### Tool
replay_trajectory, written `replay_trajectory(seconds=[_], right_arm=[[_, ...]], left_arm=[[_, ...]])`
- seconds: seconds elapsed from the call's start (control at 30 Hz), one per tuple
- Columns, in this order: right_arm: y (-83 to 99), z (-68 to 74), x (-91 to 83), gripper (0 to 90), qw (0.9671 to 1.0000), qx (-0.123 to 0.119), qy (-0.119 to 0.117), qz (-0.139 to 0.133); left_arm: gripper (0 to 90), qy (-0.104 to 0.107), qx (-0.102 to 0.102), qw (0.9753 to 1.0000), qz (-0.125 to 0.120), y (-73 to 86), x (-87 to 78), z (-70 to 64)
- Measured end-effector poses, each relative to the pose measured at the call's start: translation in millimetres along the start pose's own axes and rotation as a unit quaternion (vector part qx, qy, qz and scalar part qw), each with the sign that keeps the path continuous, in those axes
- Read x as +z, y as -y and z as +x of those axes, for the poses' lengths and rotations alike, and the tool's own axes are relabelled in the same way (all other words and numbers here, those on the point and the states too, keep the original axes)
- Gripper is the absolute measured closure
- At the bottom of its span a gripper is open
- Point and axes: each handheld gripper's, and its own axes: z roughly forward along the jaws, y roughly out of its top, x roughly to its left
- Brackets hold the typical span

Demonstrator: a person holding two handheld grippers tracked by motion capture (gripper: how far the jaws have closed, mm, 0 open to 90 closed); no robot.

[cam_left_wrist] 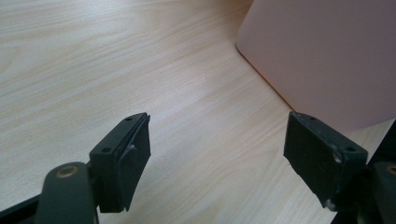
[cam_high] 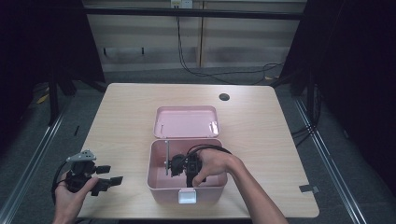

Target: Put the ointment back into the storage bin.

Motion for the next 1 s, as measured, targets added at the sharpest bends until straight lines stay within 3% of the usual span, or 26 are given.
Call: replay_trajectory(seconds=[0.57, 1.0], right_arm=[[5.0, -0.3, -7.5, 70.3, 0.9999, 0.007, 0.007, -0.011], [11.9, 0.2, -17.1, 60.7, 0.9988, 0.032, 0.028, -0.025]], left_arm=[[22.8, -0.001, -0.002, 1.0000, -0.002, 0.0, -0.1, 0.0], [22.8, -0.001, -0.001, 1.0000, -0.001, -0.1, -0.3, -0.1]])
